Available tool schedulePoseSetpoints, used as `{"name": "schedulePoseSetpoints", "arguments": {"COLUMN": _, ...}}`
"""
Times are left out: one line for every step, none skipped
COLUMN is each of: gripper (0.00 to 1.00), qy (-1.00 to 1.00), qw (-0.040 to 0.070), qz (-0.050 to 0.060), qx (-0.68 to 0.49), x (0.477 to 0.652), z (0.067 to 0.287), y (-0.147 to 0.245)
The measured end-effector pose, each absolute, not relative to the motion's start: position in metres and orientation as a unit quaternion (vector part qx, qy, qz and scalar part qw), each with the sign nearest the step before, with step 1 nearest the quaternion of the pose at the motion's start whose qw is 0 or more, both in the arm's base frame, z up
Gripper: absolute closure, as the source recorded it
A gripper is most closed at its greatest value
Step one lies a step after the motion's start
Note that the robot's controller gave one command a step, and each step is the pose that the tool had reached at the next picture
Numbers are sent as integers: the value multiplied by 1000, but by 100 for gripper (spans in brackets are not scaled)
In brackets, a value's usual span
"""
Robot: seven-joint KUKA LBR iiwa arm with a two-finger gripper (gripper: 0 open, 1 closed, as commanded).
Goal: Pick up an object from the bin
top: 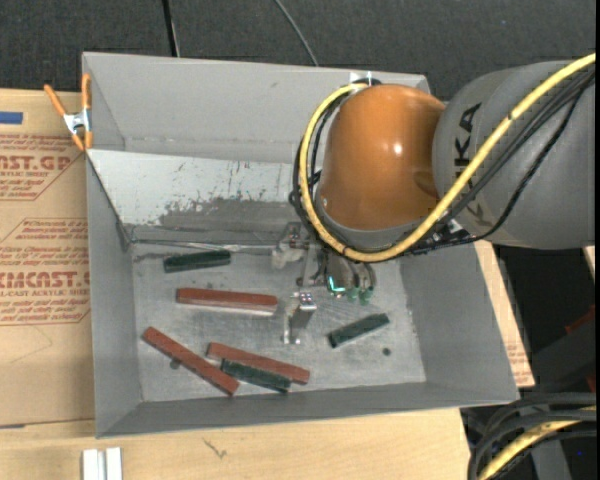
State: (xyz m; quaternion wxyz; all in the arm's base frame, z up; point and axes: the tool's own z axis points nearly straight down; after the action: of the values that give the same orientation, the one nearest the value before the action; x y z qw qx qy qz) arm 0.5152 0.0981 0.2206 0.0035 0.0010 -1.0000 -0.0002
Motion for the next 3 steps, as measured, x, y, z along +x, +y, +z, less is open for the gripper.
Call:
{"name": "schedulePoseSetpoints", "arguments": {"gripper": 0, "qy": -1000, "qw": -1, "qz": -1, "qx": 0, "x": 517, "z": 225, "y": 97}}
{"name": "schedulePoseSetpoints", "arguments": {"gripper": 0, "qy": -1000, "qw": -3, "qz": -1, "qx": 21, "x": 502, "z": 155, "y": 116}}
{"name": "schedulePoseSetpoints", "arguments": {"gripper": 0, "qy": -1000, "qw": 2, "qz": 0, "qx": 16, "x": 491, "z": 122, "y": 125}}
